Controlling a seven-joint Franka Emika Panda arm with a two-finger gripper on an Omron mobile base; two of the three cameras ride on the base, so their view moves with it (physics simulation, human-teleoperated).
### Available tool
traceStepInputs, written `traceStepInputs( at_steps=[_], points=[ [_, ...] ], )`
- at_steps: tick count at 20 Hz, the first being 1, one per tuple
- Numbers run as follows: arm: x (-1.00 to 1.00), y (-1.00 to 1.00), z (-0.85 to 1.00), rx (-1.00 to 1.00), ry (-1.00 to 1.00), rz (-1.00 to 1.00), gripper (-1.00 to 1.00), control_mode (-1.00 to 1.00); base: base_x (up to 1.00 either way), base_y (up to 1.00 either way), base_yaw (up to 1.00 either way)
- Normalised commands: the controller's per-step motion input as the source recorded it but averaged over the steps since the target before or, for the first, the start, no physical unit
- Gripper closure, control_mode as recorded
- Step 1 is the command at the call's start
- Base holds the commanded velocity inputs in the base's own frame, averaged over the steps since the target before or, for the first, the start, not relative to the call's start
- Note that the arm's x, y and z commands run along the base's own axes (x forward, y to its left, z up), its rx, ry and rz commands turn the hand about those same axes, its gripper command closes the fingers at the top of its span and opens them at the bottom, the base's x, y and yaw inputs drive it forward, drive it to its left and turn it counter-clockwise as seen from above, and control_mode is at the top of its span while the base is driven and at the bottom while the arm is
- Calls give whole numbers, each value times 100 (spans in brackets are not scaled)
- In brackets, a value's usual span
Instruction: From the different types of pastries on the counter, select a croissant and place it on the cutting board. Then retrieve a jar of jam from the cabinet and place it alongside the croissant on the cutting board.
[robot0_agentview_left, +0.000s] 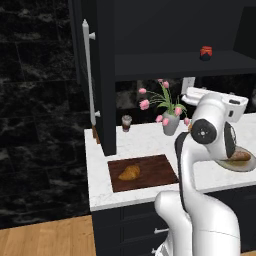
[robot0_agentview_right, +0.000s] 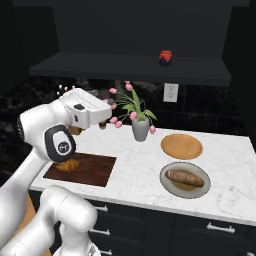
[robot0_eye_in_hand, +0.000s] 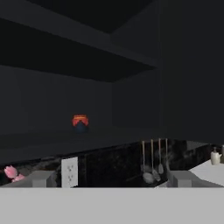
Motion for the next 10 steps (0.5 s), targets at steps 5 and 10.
traceStepInputs(
  at_steps=[5,10],
  points=[
    [9,-11,7,0,2,6,-100,-100,0,0,0],
    [43,-10,41,0,3,20,-100,-100,0,0,0]
  ],
)
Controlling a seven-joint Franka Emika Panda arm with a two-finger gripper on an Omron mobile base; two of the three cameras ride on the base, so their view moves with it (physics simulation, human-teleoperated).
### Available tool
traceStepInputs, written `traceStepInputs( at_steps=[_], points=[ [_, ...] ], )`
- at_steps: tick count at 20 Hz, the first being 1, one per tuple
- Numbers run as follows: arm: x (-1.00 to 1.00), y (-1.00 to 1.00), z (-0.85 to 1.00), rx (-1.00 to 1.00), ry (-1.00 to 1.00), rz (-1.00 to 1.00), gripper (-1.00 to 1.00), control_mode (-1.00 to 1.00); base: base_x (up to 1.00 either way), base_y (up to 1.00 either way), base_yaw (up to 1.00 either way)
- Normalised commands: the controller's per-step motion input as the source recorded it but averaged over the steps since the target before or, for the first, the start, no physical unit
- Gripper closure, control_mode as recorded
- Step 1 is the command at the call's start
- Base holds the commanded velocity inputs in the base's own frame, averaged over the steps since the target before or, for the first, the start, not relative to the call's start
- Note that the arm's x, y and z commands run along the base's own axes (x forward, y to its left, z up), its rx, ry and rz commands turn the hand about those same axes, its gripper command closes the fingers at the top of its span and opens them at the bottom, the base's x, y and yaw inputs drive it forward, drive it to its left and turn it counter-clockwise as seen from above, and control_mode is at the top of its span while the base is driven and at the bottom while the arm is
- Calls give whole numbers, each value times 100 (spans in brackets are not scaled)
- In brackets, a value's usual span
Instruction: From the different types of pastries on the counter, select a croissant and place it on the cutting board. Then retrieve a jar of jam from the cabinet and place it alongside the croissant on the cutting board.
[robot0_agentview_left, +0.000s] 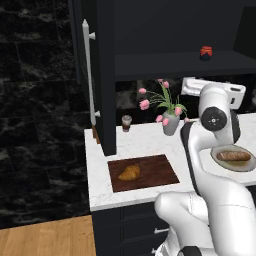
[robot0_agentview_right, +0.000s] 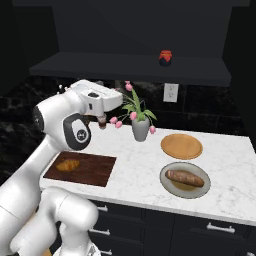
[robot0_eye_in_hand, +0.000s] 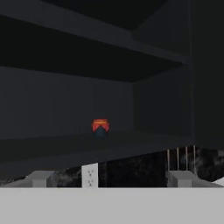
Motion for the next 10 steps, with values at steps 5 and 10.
traceStepInputs(
  at_steps=[5,10],
  points=[
    [20,0,26,0,5,11,-100,-100,0,0,0],
    [3,0,22,0,9,-1,-100,-100,0,0,0]
  ],
)
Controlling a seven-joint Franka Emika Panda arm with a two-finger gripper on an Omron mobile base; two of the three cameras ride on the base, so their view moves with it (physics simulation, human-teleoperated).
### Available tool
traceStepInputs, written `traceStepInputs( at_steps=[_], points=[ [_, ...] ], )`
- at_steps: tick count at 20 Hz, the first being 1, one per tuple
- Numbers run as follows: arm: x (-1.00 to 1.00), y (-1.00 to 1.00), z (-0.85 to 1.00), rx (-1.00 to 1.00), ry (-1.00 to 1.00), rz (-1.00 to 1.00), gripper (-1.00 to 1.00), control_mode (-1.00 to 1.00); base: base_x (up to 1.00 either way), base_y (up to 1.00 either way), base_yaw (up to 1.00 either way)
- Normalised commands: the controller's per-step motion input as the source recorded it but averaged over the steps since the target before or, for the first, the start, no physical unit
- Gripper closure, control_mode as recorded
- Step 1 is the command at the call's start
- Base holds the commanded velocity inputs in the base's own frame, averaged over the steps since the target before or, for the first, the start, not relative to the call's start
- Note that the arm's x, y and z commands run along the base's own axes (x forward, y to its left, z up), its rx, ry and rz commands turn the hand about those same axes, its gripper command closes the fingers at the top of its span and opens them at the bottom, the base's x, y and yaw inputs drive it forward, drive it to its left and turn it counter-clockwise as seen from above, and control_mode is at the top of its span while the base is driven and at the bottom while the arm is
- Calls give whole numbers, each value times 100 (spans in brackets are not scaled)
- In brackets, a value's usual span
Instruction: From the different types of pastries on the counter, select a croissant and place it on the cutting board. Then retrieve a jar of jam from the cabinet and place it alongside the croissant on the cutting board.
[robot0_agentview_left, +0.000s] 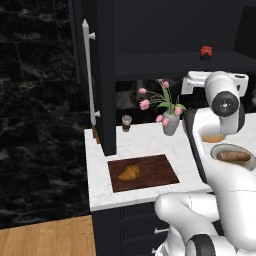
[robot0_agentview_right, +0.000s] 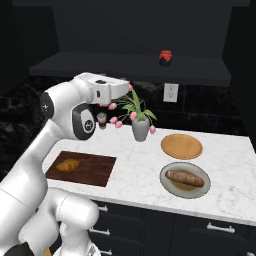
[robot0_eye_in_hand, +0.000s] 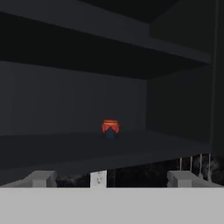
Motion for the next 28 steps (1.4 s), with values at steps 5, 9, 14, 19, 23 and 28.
traceStepInputs(
  at_steps=[5,9,14,19,23,28],
  points=[
    [16,0,49,0,15,-6,-100,-100,0,0,0],
    [19,0,29,0,9,-5,-100,-100,0,0,0],
    [39,-17,-4,0,6,0,-100,-100,0,0,0],
    [38,-25,-11,1,1,0,-100,-100,0,0,0],
    [26,-16,0,1,6,0,-100,-100,0,0,0],
    [70,-14,0,0,14,-1,-100,-100,0,0,0]
  ],
)
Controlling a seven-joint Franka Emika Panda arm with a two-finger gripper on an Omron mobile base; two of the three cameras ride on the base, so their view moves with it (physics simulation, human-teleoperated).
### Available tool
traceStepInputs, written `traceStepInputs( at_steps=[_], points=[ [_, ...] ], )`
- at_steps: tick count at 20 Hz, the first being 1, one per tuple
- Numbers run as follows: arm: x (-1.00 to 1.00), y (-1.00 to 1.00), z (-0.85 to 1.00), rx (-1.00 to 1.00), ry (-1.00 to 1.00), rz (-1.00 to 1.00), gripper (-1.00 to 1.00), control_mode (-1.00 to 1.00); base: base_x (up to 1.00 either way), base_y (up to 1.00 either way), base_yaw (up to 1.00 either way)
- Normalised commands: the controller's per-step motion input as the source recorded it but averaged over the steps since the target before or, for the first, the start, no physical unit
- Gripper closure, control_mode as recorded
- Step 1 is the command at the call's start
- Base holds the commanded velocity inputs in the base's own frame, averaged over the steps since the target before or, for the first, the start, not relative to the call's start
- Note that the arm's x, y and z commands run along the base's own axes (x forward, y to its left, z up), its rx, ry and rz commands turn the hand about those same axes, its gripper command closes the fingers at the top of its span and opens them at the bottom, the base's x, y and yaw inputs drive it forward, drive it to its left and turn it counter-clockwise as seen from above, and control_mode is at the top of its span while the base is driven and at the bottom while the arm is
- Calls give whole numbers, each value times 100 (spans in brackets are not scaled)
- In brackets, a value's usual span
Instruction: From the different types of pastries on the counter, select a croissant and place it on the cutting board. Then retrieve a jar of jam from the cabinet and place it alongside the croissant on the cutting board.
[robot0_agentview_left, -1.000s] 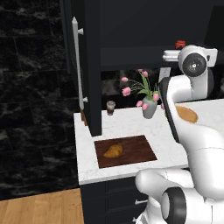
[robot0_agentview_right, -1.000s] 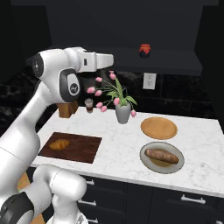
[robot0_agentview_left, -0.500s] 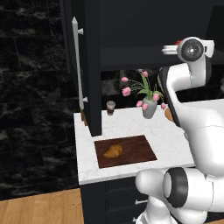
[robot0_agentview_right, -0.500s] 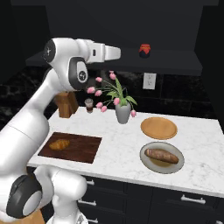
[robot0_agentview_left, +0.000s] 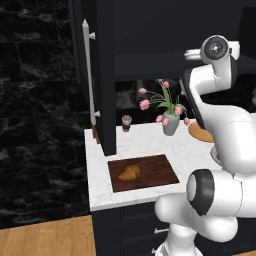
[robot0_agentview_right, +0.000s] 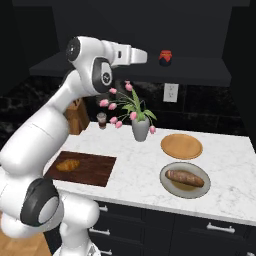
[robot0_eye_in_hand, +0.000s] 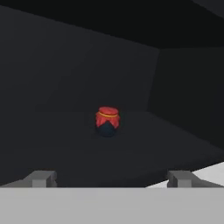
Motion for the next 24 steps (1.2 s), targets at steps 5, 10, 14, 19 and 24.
traceStepInputs(
  at_steps=[5,10,14,19,24],
  points=[
    [4,-9,0,1,3,0,-100,-100,0,0,0],
    [24,-30,0,1,5,0,-100,-100,0,0,0],
    [26,-32,0,2,1,0,-100,-100,0,0,0],
    [0,-2,0,0,0,0,-100,-100,0,0,0],
    [6,5,0,17,-6,-15,-100,-100,0,0,0]
  ],
)
